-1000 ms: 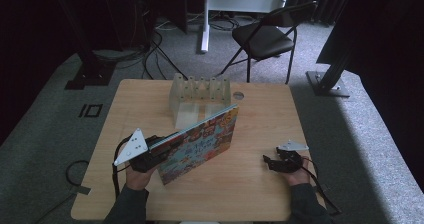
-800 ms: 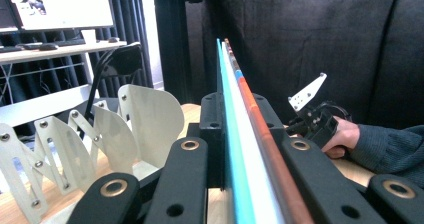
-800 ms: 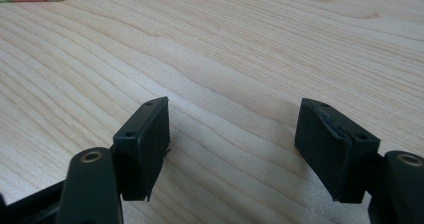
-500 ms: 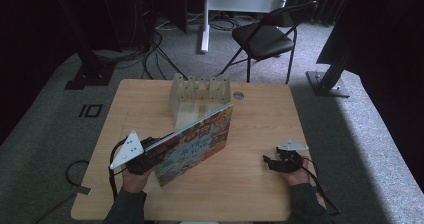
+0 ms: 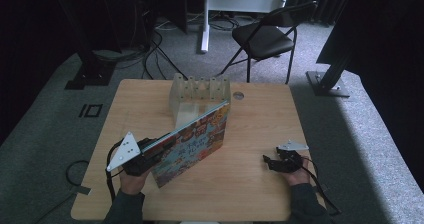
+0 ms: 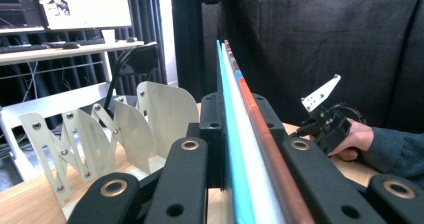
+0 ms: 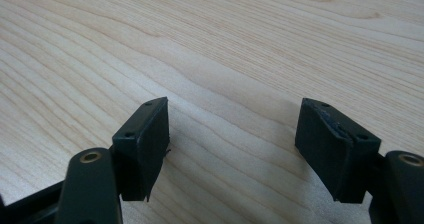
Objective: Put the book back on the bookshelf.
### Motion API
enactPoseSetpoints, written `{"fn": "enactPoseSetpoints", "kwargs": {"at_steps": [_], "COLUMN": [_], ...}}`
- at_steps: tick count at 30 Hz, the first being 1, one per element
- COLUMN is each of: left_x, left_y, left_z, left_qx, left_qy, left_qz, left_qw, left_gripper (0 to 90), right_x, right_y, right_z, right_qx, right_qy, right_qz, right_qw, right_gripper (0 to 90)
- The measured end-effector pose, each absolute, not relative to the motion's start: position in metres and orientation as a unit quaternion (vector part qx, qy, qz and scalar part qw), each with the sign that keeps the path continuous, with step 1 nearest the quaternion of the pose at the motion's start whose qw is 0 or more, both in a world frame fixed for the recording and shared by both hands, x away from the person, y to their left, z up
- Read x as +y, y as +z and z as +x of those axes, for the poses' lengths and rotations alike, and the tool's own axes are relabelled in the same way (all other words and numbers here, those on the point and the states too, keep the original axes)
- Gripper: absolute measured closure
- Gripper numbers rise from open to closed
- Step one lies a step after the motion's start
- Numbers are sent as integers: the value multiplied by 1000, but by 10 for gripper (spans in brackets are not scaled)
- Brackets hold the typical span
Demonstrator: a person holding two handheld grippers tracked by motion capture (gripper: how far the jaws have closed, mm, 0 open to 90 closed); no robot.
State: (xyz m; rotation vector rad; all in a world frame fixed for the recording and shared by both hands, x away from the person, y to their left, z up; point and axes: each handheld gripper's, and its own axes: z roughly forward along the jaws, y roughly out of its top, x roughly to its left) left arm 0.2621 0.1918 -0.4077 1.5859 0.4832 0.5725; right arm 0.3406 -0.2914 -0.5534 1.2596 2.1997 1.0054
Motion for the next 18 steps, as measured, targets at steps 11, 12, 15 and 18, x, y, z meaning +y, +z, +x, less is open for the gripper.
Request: {"fn": "enactPoseSetpoints", "kwargs": {"at_steps": [11,12,15,18], "left_x": [196,196,197,198], "left_y": [-408,-408,-408,-408], "left_z": [260,260,259,259], "left_qx": [224,225,228,231], "left_qy": [259,259,261,263], "left_qz": [690,690,689,688], "left_qw": [637,637,637,636], "left_gripper": [801,801,801,801], "right_x": [-291,-291,-291,-291], "right_y": [-553,-553,-553,-553], "right_z": [341,341,341,341], "right_qx": [789,789,789,789], "right_qy": [361,361,361,361], "right_qz": [452,452,452,452], "right_qw": [206,206,206,205], "right_gripper": [293,293,293,293]}}
